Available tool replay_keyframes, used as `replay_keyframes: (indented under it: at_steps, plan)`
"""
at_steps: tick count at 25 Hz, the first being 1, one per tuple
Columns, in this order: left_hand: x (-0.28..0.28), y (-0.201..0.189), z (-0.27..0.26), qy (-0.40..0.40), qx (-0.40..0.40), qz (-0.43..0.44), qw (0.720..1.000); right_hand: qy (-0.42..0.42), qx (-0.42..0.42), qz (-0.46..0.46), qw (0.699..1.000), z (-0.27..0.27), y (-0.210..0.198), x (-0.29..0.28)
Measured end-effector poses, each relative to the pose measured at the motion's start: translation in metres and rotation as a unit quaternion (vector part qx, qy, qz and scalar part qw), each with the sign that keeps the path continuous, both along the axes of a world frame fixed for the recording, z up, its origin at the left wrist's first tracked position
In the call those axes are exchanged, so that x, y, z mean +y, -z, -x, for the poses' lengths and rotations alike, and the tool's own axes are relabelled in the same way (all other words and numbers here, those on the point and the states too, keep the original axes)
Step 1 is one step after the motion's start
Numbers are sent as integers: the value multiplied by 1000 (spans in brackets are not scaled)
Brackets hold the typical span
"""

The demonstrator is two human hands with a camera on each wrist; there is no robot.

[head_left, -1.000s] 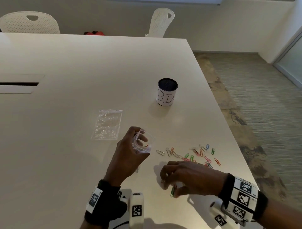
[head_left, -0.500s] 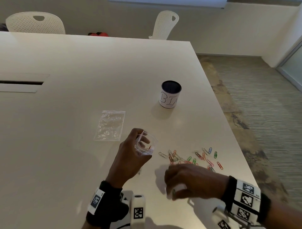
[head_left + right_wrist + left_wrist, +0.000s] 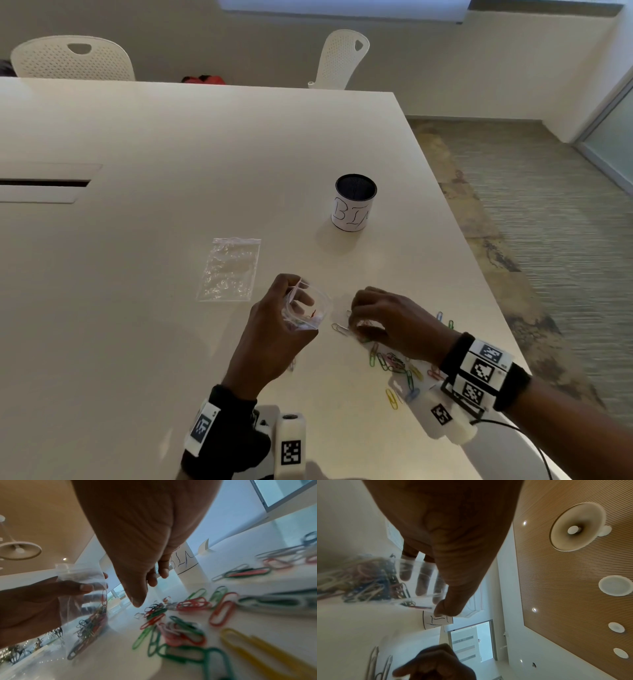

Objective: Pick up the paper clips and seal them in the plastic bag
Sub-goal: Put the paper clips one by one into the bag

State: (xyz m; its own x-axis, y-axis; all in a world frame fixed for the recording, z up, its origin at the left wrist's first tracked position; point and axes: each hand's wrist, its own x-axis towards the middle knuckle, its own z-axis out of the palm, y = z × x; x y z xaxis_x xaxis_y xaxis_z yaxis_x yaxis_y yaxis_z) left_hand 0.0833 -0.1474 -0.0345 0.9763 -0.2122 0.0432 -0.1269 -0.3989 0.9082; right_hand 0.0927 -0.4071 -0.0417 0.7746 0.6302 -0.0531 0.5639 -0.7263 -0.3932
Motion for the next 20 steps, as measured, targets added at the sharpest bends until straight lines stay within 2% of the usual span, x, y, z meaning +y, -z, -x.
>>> replay_keyframes:
  at_steps: [6, 12, 16, 20]
  plan:
    - [-3, 0, -2, 5, -6, -7, 1000, -59, 47, 9, 997, -6, 3, 8]
    - [0, 0, -4, 5, -6, -15, 1000, 9, 85, 37, 996, 1, -13, -13]
    - [-2, 0, -4, 7, -1, -15, 1000, 17, 50, 86, 995, 6, -7, -12]
    - [-3, 0, -5, 12, -2, -20, 1000, 14, 38, 46, 998, 12, -3, -10]
